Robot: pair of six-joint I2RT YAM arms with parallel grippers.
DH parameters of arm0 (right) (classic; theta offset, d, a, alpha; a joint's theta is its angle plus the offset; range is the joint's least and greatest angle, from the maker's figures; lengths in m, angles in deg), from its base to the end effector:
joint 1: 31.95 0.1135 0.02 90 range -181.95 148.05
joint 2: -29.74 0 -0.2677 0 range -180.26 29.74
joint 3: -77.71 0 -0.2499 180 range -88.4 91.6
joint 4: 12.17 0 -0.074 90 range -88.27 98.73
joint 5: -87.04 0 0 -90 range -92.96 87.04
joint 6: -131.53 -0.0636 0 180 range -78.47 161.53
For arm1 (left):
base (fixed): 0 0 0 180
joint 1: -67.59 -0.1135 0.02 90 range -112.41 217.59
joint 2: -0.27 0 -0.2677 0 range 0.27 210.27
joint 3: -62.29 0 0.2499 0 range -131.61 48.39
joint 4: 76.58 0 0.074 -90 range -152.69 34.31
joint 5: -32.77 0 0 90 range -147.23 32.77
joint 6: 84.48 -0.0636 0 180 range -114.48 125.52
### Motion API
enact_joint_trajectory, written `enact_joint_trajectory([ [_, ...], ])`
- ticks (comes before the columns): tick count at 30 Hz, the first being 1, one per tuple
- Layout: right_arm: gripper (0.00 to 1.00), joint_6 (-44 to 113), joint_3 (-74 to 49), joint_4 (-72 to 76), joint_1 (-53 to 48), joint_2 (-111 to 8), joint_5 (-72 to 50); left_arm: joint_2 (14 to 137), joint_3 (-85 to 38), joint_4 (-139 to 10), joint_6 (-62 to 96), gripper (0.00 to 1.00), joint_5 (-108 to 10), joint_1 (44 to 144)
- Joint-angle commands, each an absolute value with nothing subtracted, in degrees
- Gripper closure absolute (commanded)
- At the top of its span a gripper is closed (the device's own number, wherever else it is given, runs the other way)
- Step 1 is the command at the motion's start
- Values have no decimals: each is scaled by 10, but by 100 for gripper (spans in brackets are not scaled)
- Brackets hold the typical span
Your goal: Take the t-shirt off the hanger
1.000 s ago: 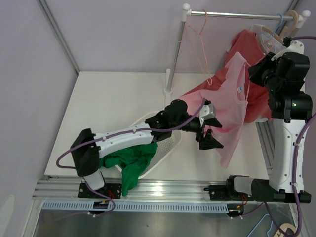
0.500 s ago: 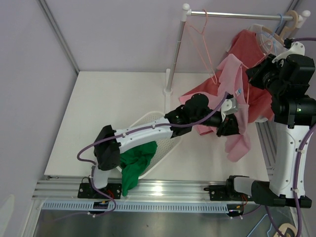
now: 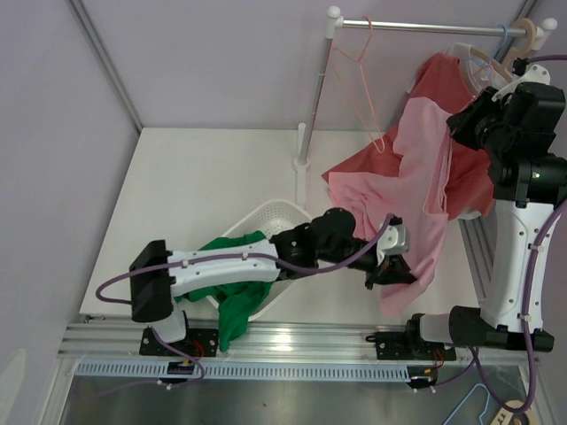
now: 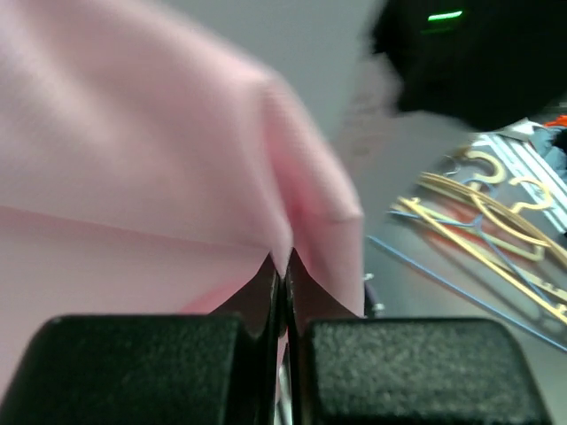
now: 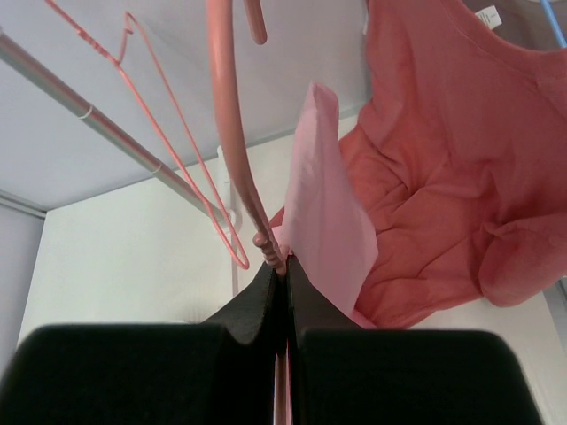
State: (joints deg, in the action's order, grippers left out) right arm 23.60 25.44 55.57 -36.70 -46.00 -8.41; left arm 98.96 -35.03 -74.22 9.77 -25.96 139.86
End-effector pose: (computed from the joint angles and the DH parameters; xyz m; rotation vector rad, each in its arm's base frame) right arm 0.2398 -0.0139 0.5326 0.2985 1.8274 0.2482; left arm 0.1021 -0.4276 0.3638 1.3839 1.2156 -1.4253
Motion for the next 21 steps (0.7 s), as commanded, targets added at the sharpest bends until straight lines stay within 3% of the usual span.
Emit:
enact_joint_trajectory([
  [1,100,239,300,537,-376,-486,-86,912,-317,-770,70,99,-264,1459],
  [6,100,240,316,545,-379,-489,-94,912,-262,-774,56,99,-151,1472],
  [10,100,240,324,591,-379,-470,-120,975,-253,-793,111,99,-175,1385],
  [14,100,244,232,608,-368,-394,-139,1024,-303,-846,259,99,-224,1284],
  [18,100,261,159,642,-351,-335,-136,1056,-458,-740,235,99,-317,1246],
  [21,100,247,120,661,-327,-288,-132,1096,-585,-683,244,99,-323,1210],
])
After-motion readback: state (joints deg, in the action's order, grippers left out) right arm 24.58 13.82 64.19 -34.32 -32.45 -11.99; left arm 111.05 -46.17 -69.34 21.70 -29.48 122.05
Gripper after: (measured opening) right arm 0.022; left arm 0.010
